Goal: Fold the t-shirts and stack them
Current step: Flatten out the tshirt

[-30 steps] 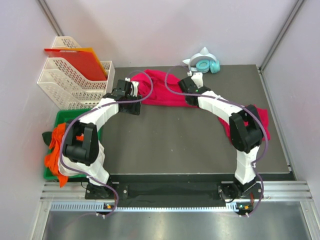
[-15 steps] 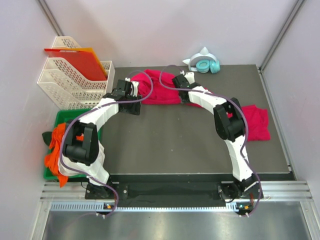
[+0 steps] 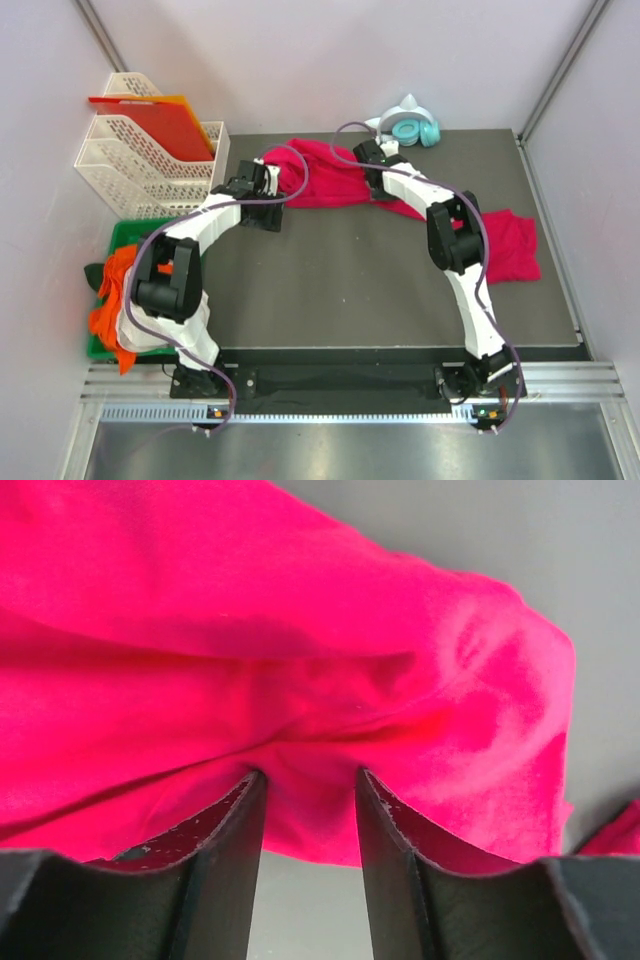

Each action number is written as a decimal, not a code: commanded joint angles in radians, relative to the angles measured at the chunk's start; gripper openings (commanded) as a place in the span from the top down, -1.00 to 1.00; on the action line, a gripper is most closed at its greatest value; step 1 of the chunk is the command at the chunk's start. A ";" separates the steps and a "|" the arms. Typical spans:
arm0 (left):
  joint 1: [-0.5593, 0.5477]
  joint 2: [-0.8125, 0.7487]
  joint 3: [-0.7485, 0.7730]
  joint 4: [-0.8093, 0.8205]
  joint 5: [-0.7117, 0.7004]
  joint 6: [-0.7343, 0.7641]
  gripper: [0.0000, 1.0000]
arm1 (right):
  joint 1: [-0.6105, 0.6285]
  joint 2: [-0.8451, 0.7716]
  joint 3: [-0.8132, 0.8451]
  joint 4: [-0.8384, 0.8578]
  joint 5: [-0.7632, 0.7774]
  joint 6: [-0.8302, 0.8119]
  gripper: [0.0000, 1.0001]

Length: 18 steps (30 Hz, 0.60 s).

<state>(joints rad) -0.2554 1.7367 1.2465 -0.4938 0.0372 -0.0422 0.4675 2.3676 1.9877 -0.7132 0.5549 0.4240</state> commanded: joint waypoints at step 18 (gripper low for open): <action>0.004 0.079 0.059 0.099 -0.028 -0.025 -0.31 | -0.090 -0.050 -0.064 -0.005 -0.072 0.021 1.00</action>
<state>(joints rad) -0.2554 1.7851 1.2610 -0.4740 0.0231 -0.0463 0.3634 2.3810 2.0014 -0.7090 0.4908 0.4458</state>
